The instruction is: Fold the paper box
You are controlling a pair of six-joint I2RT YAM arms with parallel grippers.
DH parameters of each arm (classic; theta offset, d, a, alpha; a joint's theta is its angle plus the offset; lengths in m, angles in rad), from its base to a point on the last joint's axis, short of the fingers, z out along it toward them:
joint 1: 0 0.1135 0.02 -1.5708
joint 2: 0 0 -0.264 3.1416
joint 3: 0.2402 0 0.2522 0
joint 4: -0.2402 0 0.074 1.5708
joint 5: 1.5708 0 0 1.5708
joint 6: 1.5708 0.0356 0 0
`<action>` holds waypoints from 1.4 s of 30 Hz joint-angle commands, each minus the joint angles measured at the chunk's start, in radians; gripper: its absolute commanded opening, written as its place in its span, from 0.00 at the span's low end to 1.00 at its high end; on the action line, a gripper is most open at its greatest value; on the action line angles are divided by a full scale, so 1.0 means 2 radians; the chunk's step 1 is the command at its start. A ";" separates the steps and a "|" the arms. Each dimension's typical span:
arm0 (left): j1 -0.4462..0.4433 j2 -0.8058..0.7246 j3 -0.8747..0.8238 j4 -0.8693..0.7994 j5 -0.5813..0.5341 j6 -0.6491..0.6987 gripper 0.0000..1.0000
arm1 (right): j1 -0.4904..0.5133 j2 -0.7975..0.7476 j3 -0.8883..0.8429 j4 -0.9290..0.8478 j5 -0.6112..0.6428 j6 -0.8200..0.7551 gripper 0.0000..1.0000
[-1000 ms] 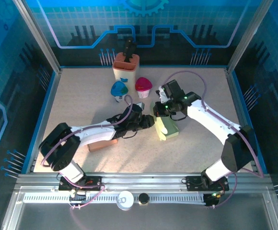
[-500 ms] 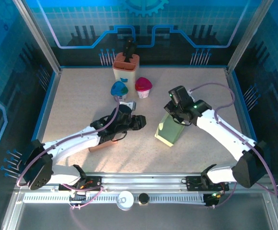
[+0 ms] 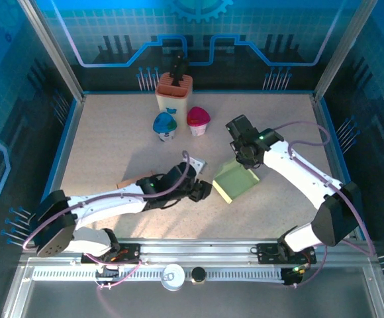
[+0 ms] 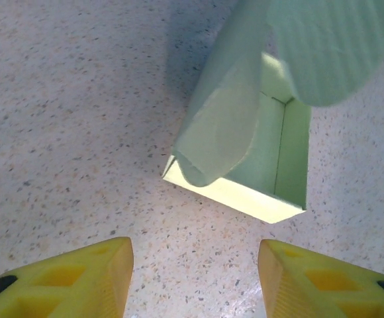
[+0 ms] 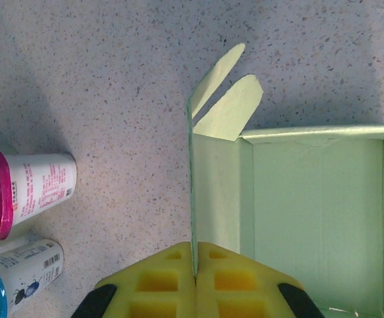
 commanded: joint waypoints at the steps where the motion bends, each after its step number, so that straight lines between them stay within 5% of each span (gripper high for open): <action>1: -0.025 0.032 0.039 0.015 -0.070 0.045 0.54 | 0.007 0.004 0.015 -0.024 0.024 0.019 0.00; 10: -0.037 0.095 0.120 -0.032 -0.158 0.062 0.52 | 0.007 -0.001 0.013 -0.017 0.026 0.008 0.00; 28: -0.041 0.147 0.174 -0.072 -0.150 0.083 0.12 | 0.007 0.005 0.010 -0.004 0.018 0.001 0.00; 40: -0.040 0.162 0.188 -0.074 -0.152 0.087 0.00 | 0.007 -0.011 -0.004 0.030 0.008 -0.029 0.00; 42: -0.038 0.157 0.186 -0.074 -0.150 0.093 0.00 | 0.007 -0.020 -0.008 0.056 0.005 -0.069 0.10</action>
